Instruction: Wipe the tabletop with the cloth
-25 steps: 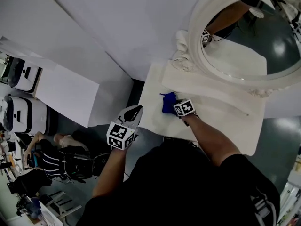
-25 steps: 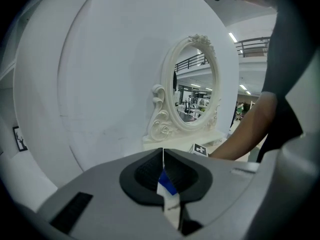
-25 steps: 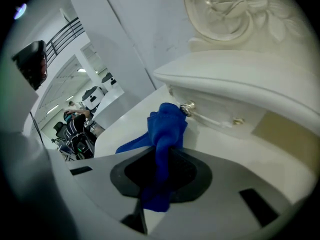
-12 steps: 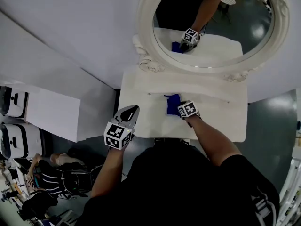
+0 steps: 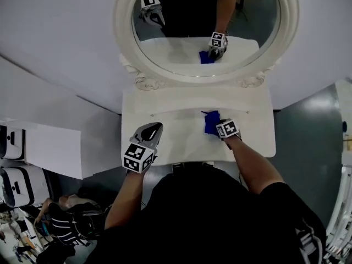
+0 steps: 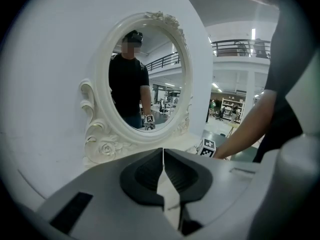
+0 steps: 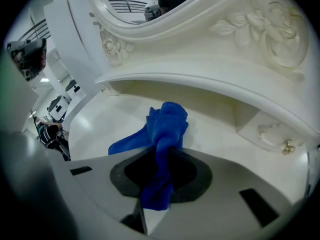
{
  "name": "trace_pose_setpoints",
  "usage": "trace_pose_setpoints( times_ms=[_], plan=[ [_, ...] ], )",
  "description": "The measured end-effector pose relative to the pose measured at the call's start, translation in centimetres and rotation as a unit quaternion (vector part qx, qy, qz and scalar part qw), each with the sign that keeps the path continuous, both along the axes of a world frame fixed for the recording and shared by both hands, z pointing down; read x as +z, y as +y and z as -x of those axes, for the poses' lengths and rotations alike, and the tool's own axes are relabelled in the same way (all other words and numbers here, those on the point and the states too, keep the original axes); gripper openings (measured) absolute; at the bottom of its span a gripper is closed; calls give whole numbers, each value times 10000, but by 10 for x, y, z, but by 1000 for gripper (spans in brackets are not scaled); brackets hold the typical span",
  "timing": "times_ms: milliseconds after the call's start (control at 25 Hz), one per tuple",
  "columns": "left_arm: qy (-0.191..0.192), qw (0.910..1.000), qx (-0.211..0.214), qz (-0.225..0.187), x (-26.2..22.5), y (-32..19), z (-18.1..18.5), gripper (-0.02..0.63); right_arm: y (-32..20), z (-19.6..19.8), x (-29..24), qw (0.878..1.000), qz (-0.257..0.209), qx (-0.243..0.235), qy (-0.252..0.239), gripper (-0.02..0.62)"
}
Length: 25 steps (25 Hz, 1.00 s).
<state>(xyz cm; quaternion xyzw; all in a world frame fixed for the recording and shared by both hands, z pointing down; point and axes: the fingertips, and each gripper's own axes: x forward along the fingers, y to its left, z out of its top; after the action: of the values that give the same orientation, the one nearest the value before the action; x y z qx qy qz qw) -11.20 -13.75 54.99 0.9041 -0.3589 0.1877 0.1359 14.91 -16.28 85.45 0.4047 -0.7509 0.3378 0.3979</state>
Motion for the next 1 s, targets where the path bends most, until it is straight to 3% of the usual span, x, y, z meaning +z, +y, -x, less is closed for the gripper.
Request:
trace_pose_setpoints(
  times_ms=[280,640,1000],
  plan=[
    [-10,9996,265,35,4,-7,-50,12,12,-102,1,9978,-9,661,72,63],
    [15,9974,719,77,6,-19,-117,12,38,-228,-4,9861,-6,1624,340,63],
    [60,9953,965,90,9,-21,-155,12,74,-301,-2,9714,77,2310,553,63]
  ],
)
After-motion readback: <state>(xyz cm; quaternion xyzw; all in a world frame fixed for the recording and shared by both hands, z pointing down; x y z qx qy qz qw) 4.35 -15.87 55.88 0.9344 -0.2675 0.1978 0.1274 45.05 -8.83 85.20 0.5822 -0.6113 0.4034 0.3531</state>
